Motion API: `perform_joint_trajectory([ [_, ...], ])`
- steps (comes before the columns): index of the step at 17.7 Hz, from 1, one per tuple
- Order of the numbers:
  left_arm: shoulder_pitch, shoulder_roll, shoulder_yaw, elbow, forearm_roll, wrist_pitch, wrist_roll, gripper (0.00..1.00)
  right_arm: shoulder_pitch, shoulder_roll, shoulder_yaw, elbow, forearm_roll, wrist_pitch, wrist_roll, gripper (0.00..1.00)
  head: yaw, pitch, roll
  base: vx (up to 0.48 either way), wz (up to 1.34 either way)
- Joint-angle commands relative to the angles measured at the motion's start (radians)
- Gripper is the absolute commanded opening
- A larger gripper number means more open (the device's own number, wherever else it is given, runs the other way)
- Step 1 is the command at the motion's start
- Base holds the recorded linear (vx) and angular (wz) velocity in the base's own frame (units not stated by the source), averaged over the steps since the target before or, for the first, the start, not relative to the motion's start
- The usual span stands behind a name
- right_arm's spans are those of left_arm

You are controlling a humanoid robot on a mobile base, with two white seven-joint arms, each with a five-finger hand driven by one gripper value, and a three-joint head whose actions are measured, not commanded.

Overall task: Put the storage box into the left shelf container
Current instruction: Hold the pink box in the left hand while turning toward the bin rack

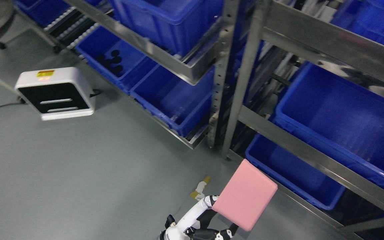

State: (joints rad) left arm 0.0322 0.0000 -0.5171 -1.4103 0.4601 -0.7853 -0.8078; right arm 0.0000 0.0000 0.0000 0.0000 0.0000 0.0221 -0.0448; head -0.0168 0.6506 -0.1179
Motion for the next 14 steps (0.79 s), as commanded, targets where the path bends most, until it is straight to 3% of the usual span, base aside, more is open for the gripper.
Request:
perform_joint_trajectory([
  [1, 0.024, 0.017, -0.017, 0.031, -0.008, 0.000, -0.001, 0.02, 0.009, -0.017, -0.005, -0.017, 0.002, -0.001, 0.002, 1.00, 0.0000, 0.000, 0.000, 0.183, -1.07],
  [8, 0.026, 0.017, 0.008, 0.031, -0.009, 0.000, -0.001, 0.02, 0.009, -0.017, -0.005, -0.017, 0.002, -0.001, 0.002, 1.00, 0.0000, 0.000, 0.000, 0.137, -0.88],
  [12, -0.020, 0.017, 0.145, 0.092, -0.008, 0.000, 0.001, 0.02, 0.009, -0.017, -0.005, -0.017, 0.002, -0.001, 0.002, 1.00, 0.0000, 0.000, 0.000, 0.102, -0.75],
  [14, -0.075, 0.017, 0.277, 0.120, -0.005, 0.000, -0.001, 0.02, 0.009, -0.017, -0.005, -0.017, 0.002, -0.001, 0.002, 1.00, 0.0000, 0.000, 0.000, 0.093, -0.57],
])
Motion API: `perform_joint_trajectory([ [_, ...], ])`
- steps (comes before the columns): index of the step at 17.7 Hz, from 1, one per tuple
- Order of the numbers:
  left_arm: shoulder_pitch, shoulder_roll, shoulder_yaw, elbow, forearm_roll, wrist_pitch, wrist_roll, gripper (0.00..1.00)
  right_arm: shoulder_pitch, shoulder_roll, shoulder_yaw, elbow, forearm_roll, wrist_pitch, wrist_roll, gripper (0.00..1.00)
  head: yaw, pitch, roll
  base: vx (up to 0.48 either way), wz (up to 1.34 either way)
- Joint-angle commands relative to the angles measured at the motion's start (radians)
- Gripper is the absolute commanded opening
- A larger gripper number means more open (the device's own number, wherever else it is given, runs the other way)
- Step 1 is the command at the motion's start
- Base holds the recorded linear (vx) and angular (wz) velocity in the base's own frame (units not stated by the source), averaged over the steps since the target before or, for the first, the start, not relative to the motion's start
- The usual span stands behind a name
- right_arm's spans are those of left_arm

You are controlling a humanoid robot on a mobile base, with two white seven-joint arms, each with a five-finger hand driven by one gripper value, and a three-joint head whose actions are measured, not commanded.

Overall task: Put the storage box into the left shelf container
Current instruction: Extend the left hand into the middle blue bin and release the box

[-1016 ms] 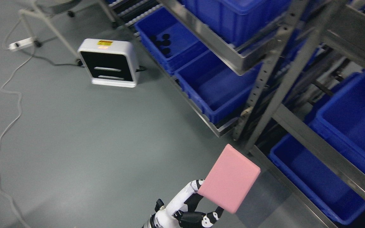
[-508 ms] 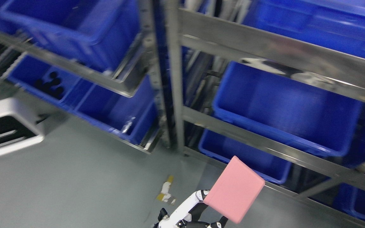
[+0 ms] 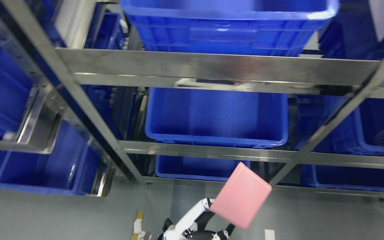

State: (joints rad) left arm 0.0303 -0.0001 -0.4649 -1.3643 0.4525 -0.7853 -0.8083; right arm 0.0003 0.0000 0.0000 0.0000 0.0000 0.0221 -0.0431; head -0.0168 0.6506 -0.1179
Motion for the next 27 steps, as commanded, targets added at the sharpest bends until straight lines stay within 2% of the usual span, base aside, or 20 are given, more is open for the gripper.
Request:
perform_joint_trajectory([
  [1, -0.104, 0.018, 0.268, 0.079, 0.005, 0.007, 0.000, 0.02, 0.009, -0.017, -0.005, -0.017, 0.002, -0.001, 0.000, 1.00, 0.0000, 0.000, 0.000, 0.082, -0.44],
  [3, -0.171, 0.018, 0.324, 0.112, -0.001, 0.088, -0.008, 0.02, 0.009, -0.017, -0.005, -0.017, 0.002, -0.001, 0.000, 1.00, 0.0000, 0.000, 0.000, 0.074, -0.39],
  [7, -0.330, 0.018, 0.437, 0.273, -0.102, 0.156, -0.078, 0.02, 0.009, -0.017, -0.005, -0.017, 0.002, -0.001, 0.000, 1.00, 0.0000, 0.000, 0.000, 0.047, -0.23],
  [9, -0.425, 0.018, 0.480, 0.361, -0.193, 0.156, -0.081, 0.02, 0.009, -0.017, -0.005, -0.017, 0.002, -0.001, 0.000, 1.00, 0.0000, 0.000, 0.000, 0.024, -0.11],
  [15, -0.665, 0.018, 0.494, 0.609, -0.444, 0.144, -0.080, 0.02, 0.009, -0.017, -0.005, -0.017, 0.002, -0.001, 0.000, 1.00, 0.0000, 0.000, 0.000, 0.003, -0.02],
  [18, -0.693, 0.018, 0.471, 0.648, -0.665, 0.081, -0.080, 0.02, 0.009, -0.017, -0.005, -0.017, 0.002, -0.001, 0.000, 1.00, 0.0000, 0.000, 0.000, 0.000, 0.00],
  [21, -0.731, 0.018, 0.524, 0.695, -0.833, 0.043, -0.080, 0.02, 0.009, -0.017, -0.005, -0.017, 0.002, -0.001, 0.000, 1.00, 0.0000, 0.000, 0.000, 0.000, 0.00],
  [24, -0.760, 0.018, 0.581, 0.702, -0.911, 0.037, -0.078, 0.02, 0.009, -0.017, -0.005, -0.017, 0.002, -0.001, 0.000, 1.00, 0.0000, 0.000, 0.000, 0.000, 0.00],
  [27, -0.793, 0.018, 0.589, 0.722, -0.914, 0.035, -0.068, 0.04, 0.009, -0.017, -0.005, -0.017, 0.002, -0.001, 0.000, 1.00, 0.0000, 0.000, 0.000, 0.000, 0.00],
])
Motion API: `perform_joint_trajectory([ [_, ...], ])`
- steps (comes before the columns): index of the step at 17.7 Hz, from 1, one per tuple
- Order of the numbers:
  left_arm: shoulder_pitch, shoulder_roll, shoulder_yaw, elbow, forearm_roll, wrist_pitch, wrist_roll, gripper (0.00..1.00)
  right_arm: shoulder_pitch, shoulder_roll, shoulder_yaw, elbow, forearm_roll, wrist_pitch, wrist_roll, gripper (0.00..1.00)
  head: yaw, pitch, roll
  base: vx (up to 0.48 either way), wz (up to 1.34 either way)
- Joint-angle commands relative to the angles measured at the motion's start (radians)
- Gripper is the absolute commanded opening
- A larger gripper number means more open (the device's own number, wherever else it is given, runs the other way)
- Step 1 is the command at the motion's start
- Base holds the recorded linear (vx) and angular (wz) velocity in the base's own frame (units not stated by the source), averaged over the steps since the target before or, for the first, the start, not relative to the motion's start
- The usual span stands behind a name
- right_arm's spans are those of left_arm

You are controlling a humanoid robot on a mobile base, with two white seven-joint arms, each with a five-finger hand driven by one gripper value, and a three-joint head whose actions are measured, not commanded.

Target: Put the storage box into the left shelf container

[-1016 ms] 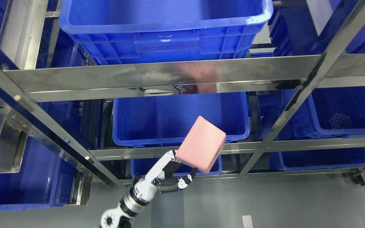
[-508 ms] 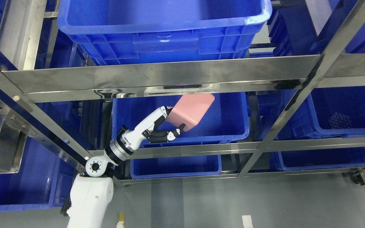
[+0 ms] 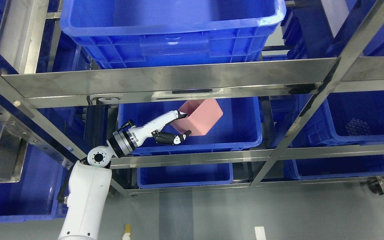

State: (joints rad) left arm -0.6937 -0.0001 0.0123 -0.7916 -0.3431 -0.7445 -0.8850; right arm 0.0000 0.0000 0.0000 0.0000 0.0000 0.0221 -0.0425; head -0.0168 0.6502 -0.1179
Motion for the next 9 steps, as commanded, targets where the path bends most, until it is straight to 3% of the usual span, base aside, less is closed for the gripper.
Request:
perform_joint_trajectory([
  [1, -0.069, 0.018, 0.110, 0.152, -0.119, -0.004, 0.011, 0.07, 0.009, -0.017, -0.005, -0.017, 0.002, -0.001, 0.000, 1.00, 0.0000, 0.000, 0.000, 0.000, 0.00],
  [3, -0.069, 0.018, 0.103, 0.155, -0.119, -0.003, 0.024, 0.23, 0.009, -0.017, -0.005, -0.017, 0.002, -0.001, 0.000, 1.00, 0.0000, 0.000, 0.000, 0.000, 0.00],
  [7, -0.066, 0.018, 0.034, 0.152, -0.082, -0.003, 0.101, 0.75, 0.009, -0.017, -0.005, -0.017, 0.002, -0.001, 0.000, 1.00, 0.0000, 0.000, 0.000, 0.000, 0.00],
  [9, -0.064, 0.018, -0.020, 0.141, 0.030, -0.006, 0.153, 0.86, 0.009, -0.017, -0.005, -0.017, 0.002, -0.001, 0.000, 1.00, 0.0000, 0.000, 0.000, 0.000, 0.00],
])
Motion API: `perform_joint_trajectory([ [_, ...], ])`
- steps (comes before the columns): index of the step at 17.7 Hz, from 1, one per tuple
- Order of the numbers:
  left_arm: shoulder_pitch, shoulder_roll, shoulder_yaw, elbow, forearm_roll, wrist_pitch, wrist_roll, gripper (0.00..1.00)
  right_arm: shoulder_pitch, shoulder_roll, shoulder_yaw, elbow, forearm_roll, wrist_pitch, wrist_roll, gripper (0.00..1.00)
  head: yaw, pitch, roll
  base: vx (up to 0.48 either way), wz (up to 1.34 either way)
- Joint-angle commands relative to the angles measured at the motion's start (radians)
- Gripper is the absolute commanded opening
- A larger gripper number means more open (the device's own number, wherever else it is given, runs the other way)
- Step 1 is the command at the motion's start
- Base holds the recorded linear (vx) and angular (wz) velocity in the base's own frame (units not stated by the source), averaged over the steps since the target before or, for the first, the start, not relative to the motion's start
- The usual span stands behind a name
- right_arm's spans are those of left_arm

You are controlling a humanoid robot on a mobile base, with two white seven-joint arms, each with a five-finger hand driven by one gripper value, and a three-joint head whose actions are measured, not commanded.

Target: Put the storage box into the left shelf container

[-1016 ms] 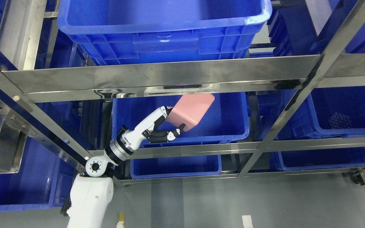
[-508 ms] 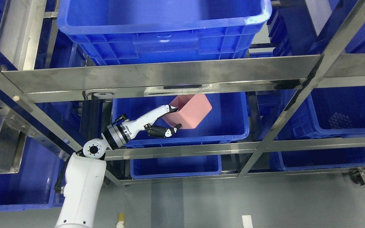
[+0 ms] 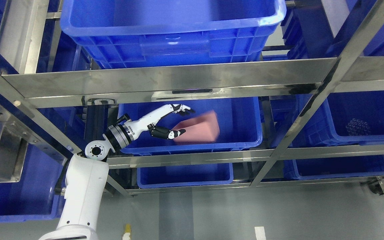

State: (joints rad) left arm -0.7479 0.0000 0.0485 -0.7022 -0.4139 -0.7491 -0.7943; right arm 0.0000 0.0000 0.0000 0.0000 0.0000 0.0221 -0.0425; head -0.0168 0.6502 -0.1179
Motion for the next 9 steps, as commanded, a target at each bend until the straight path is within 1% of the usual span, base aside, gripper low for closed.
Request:
perform_joint_trajectory([
  [1, -0.005, 0.017, -0.091, 0.029, 0.191, 0.007, 0.093, 0.88, 0.009, -0.017, -0.005, -0.017, 0.002, -0.001, 0.000, 1.00, 0.0000, 0.000, 0.000, 0.000, 0.00],
  [2, 0.024, 0.017, -0.128, -0.027, 0.305, 0.036, 0.146, 0.89, 0.009, -0.017, -0.005, -0.017, 0.002, -0.001, 0.000, 1.00, 0.0000, 0.000, 0.000, 0.000, 0.00],
  [3, 0.056, 0.017, -0.143, -0.087, 0.382, 0.077, 0.196, 0.90, 0.009, -0.017, -0.005, -0.017, 0.002, -0.001, 0.000, 1.00, 0.0000, 0.000, 0.000, 0.000, 0.00],
  [5, 0.152, 0.017, -0.195, -0.259, 0.515, 0.137, 0.323, 0.92, 0.009, -0.017, -0.005, -0.017, 0.002, -0.001, 0.000, 1.00, 0.0000, 0.000, 0.000, 0.000, 0.00],
  [6, 0.241, 0.017, -0.215, -0.408, 0.536, 0.173, 0.433, 0.94, 0.009, -0.017, -0.005, -0.017, 0.002, -0.001, 0.000, 1.00, 0.0000, 0.000, 0.000, 0.000, 0.00],
  [7, 0.319, 0.017, -0.235, -0.527, 0.538, 0.204, 0.519, 0.95, 0.009, -0.017, -0.005, -0.017, 0.002, -0.001, 0.000, 1.00, 0.0000, 0.000, 0.000, 0.000, 0.00],
  [9, 0.447, 0.017, -0.256, -0.720, 0.538, 0.255, 0.668, 0.98, 0.009, -0.017, -0.005, -0.017, 0.002, -0.001, 0.000, 1.00, 0.0000, 0.000, 0.000, 0.000, 0.00],
])
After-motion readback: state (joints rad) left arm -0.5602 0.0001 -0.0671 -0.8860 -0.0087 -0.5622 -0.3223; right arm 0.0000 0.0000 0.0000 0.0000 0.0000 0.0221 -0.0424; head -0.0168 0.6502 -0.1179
